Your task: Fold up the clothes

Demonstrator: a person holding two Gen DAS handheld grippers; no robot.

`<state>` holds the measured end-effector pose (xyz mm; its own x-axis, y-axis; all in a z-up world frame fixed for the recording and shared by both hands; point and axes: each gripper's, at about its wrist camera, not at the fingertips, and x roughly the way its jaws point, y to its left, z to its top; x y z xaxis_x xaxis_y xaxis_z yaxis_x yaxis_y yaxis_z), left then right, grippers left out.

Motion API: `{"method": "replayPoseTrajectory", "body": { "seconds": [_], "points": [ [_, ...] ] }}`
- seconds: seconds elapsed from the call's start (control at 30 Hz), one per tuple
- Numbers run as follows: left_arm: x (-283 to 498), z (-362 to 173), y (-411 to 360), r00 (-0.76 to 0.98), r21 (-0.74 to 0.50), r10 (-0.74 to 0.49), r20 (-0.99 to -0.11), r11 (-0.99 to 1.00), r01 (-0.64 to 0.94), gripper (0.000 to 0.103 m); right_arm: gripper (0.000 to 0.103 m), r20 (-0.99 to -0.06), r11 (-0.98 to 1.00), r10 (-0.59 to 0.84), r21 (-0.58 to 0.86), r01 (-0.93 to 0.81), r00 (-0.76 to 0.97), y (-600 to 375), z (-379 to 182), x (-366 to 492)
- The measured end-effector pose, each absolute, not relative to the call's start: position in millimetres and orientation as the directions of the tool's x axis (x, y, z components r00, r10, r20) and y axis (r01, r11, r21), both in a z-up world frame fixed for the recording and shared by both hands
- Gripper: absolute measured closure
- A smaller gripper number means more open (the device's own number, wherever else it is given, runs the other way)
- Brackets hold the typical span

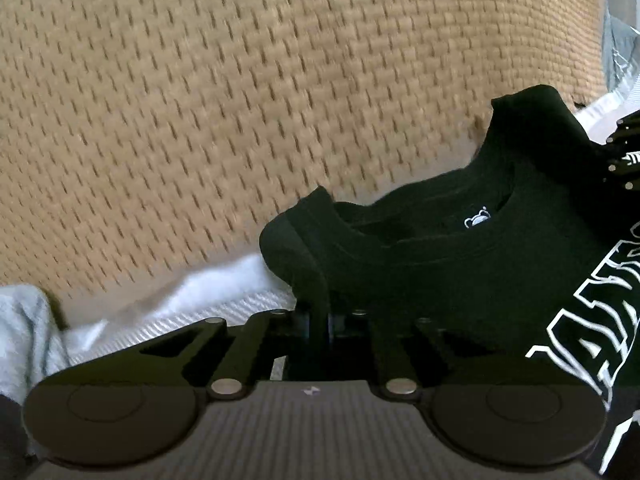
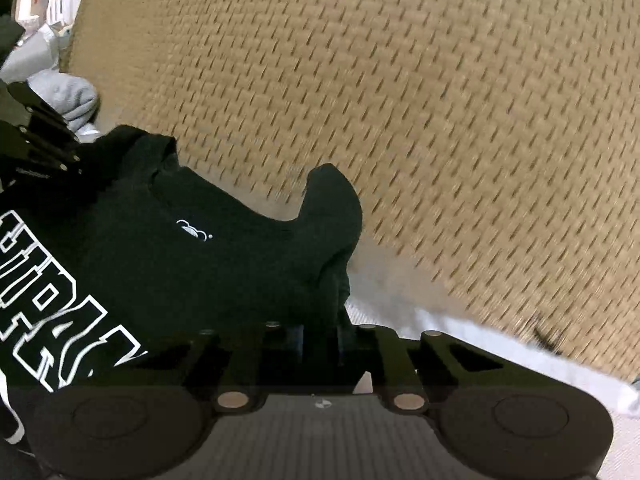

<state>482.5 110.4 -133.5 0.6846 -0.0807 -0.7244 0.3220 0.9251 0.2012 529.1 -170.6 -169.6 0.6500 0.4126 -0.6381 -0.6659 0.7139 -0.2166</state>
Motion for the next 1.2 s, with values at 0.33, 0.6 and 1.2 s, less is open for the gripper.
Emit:
{"method": "replayPoseTrajectory", "body": {
  "seconds": [0.33, 0.6, 1.2],
  "points": [
    [495.9, -124.6, 121.6, 0.722, 0.212, -0.050, -0.690, 0.940, 0.268, 0.094, 0.088, -0.530, 0.730, 0.368, -0.344, -0.590, 0.764, -144.0, -162.0, 536.0],
    [459.0, -86.5, 135.0, 0.870, 0.217, -0.106, -0.481, 0.948, 0.235, 0.094, 0.088, -0.343, 0.766, 0.441, -0.337, -0.547, 0.829, -162.6, -143.5, 518.7],
    [506.9, -120.3, 143.8, 0.799, 0.274, 0.007, -0.601, 0.941, 0.198, 0.083, 0.087, -0.495, 0.764, 0.405, -0.278, -0.582, 0.769, -138.2, -183.5, 564.8]
  ]
}}
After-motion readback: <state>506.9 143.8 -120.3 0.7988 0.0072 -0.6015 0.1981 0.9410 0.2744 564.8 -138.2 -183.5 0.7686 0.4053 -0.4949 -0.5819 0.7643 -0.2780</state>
